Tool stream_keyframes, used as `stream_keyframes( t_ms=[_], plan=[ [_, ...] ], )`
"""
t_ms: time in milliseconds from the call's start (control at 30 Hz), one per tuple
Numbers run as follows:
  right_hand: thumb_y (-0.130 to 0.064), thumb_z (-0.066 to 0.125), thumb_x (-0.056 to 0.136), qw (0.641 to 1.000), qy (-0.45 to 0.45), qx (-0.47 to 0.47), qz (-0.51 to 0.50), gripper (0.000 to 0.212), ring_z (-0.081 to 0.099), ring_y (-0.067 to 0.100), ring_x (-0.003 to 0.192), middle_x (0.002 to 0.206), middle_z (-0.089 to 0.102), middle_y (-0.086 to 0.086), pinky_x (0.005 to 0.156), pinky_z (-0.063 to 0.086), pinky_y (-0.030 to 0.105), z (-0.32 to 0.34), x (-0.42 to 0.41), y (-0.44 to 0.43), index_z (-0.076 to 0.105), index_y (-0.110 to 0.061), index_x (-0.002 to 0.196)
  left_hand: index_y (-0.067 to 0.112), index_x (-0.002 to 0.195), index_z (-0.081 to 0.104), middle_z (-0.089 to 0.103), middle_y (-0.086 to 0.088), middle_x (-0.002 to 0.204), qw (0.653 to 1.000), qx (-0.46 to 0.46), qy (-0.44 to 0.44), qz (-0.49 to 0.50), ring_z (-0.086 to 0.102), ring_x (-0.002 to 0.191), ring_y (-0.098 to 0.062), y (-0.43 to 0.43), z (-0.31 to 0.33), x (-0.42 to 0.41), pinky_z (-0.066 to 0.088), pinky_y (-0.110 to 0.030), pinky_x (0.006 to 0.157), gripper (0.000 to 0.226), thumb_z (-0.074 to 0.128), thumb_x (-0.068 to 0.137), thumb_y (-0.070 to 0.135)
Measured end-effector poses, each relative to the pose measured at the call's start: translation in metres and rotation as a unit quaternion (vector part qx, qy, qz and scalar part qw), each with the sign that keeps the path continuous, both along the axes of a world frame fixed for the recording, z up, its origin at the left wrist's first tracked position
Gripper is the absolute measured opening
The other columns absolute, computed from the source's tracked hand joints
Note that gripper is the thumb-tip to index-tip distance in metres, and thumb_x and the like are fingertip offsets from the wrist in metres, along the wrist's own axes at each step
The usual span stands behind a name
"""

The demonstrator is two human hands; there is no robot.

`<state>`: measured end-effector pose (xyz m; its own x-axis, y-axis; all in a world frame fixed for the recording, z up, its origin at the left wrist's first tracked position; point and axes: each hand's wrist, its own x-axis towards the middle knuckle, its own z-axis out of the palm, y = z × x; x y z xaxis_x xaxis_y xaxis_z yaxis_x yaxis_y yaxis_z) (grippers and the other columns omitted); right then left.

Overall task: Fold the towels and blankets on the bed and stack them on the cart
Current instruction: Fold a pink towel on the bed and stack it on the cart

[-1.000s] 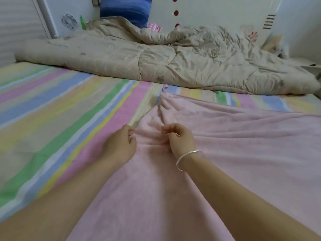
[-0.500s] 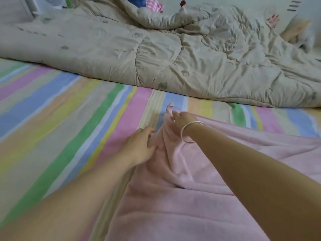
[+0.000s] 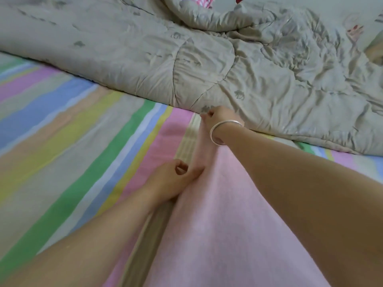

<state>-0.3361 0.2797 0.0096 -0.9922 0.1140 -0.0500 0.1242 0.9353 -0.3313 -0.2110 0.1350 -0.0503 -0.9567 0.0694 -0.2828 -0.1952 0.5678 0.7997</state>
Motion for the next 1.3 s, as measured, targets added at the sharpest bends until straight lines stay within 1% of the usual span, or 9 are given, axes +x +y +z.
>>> stream_keyframes(
  t_ms=[167,367,567,667,867,967,1100,1200,1300],
  plan=[
    [-0.049,0.047,0.094,0.997,-0.052,0.039,0.041,0.038,0.061,0.029,0.097,0.094,0.063,0.005,0.080,0.046,0.032,-0.040,-0.022,-0.002,0.060,-0.014,0.090,0.014,0.073,0.062,0.054,0.005,0.053,0.983,0.168,-0.056,0.041,0.048,0.038,-0.002,-0.006,-0.023,-0.002,0.040,-0.017,0.038,0.024,0.060,0.095,0.023],
    [-0.046,0.034,0.099,0.997,-0.043,0.029,0.061,0.038,0.055,0.028,0.093,0.087,0.055,0.004,0.074,0.035,0.031,-0.087,-0.025,-0.003,0.042,-0.022,0.071,0.013,0.073,0.058,0.048,0.001,0.051,0.975,0.194,-0.104,0.020,0.044,0.033,-0.007,-0.012,-0.028,-0.011,0.038,-0.018,0.034,0.025,0.056,0.098,0.018],
    [-0.040,0.039,0.098,0.998,-0.017,-0.061,0.015,0.030,0.049,0.030,0.116,0.117,0.060,0.007,0.090,0.039,0.035,-0.074,-0.004,-0.002,0.056,-0.020,0.113,0.014,0.072,0.062,0.052,0.001,0.050,0.983,0.160,-0.078,0.040,0.046,0.035,-0.009,-0.012,-0.036,-0.010,0.037,-0.017,0.033,0.026,0.057,0.096,0.019],
    [-0.041,0.038,0.096,1.000,0.016,0.012,0.022,0.051,0.016,0.030,0.143,0.154,0.026,0.007,0.118,0.010,0.040,-0.066,0.071,0.024,0.033,-0.025,0.144,0.010,0.069,0.063,0.048,0.004,0.043,0.987,0.135,-0.061,0.060,0.044,0.033,-0.008,-0.009,-0.037,-0.011,0.034,-0.017,0.032,0.026,0.060,0.094,0.015],
    [-0.065,0.005,0.090,0.988,-0.105,0.114,-0.002,0.068,-0.019,0.029,0.146,0.161,-0.014,-0.001,0.116,-0.014,0.051,-0.072,0.179,0.097,0.002,-0.037,0.152,0.009,0.062,0.061,0.052,0.006,0.047,0.996,-0.046,0.005,0.071,0.048,0.045,-0.005,-0.001,-0.033,-0.014,0.032,-0.017,0.042,0.032,0.065,0.090,0.023],
    [-0.059,0.015,0.096,0.993,-0.100,0.031,0.050,0.061,-0.007,0.027,0.148,0.162,-0.004,-0.003,0.119,-0.005,0.045,-0.074,0.155,0.126,0.011,-0.035,0.152,0.012,0.091,0.063,0.066,-0.008,0.087,0.953,-0.274,0.081,0.104,0.062,0.088,-0.030,0.030,-0.012,-0.006,0.046,-0.032,0.068,0.012,0.064,0.084,0.022],
    [-0.024,0.045,0.099,0.989,0.075,-0.131,0.000,0.037,0.036,0.025,0.134,0.146,0.041,0.006,0.107,0.030,0.033,-0.049,0.136,0.185,0.051,-0.017,0.134,0.008,0.129,0.053,0.045,-0.014,0.142,0.909,-0.318,0.270,0.021,0.045,0.124,-0.037,0.107,0.006,0.018,0.035,-0.046,0.098,0.063,0.065,0.067,0.003],
    [-0.014,0.045,0.096,0.991,0.112,-0.047,-0.062,0.029,0.047,0.028,0.117,0.128,0.055,0.006,0.093,0.040,0.037,-0.037,0.147,0.262,0.062,-0.016,0.119,0.014,0.140,0.046,0.037,-0.005,0.152,0.917,-0.266,0.268,-0.131,0.035,0.139,-0.025,0.177,0.017,0.027,0.025,-0.037,0.112,0.061,0.060,0.081,0.008],
    [-0.012,0.051,0.091,0.992,-0.044,0.081,-0.089,0.042,0.043,0.026,0.123,0.133,0.050,0.004,0.098,0.040,0.034,-0.033,0.169,0.350,0.053,-0.024,0.131,0.021,0.148,0.032,0.030,0.003,0.156,0.906,-0.244,0.262,-0.225,0.026,0.144,-0.015,0.241,0.028,0.020,0.015,-0.027,0.115,0.057,0.047,0.093,0.015]
  ],
)
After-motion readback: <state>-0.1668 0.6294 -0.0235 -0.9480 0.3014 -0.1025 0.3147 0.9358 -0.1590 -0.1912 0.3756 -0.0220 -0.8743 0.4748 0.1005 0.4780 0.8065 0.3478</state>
